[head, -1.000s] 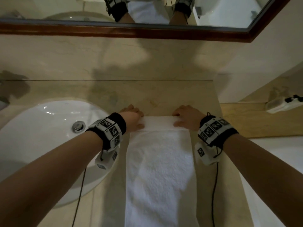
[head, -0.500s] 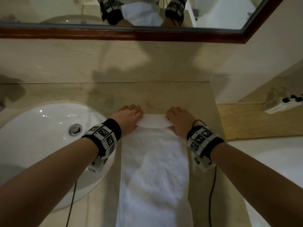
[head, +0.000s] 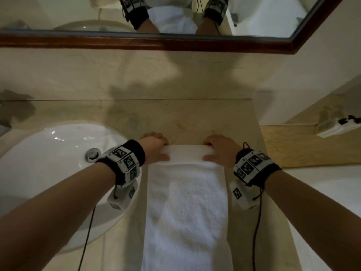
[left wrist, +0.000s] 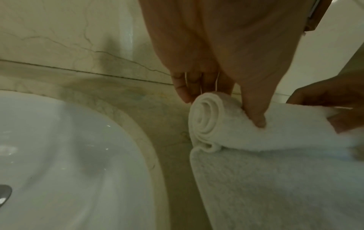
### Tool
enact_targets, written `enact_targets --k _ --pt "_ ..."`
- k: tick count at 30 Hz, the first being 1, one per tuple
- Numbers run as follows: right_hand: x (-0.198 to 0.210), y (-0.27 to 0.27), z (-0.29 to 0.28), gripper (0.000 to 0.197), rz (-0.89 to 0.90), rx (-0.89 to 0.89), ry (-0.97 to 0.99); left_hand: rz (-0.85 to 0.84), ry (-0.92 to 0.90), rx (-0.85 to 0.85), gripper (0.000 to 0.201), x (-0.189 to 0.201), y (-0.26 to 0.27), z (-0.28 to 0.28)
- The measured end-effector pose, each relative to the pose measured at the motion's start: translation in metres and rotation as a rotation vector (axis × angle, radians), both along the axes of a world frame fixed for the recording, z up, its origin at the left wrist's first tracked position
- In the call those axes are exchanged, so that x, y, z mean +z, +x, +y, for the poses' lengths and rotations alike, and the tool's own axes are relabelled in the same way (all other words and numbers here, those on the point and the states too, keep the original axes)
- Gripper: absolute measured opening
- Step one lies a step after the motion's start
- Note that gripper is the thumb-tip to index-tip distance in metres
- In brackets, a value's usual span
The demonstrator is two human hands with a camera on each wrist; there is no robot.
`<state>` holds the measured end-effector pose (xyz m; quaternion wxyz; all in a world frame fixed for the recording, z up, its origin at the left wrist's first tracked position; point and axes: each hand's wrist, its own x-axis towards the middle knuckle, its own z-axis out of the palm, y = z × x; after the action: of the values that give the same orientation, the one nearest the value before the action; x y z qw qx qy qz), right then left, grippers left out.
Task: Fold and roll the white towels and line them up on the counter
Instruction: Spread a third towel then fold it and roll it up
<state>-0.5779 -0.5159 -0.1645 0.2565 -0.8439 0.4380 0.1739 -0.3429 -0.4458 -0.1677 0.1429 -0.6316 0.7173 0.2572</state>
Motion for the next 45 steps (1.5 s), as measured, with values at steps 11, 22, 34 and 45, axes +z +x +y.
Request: enact_targets --k 11,22,34,45 --pt "-0.014 -0.002 0.016 0.031 -0.131 0.113 -0.358 0.008 -0.253 -0.073 0.039 0.003 -0.011 0.007" --pt "0.001 0.002 -0.024 0.063 -0.008 -0.112 0.004 0.014 0.007 0.08 0.05 0.014 0.001 -0.014" --pt "0.008 0.005 -0.001 0.044 0.047 0.131 -0.25 0.016 -0.119 0.03 0.043 0.017 -0.009 -0.007" --pt "0.015 -0.005 0.015 0.022 -0.12 0.018 -0.046 0.053 -0.024 -0.081 0.027 0.032 -0.013 0.01"
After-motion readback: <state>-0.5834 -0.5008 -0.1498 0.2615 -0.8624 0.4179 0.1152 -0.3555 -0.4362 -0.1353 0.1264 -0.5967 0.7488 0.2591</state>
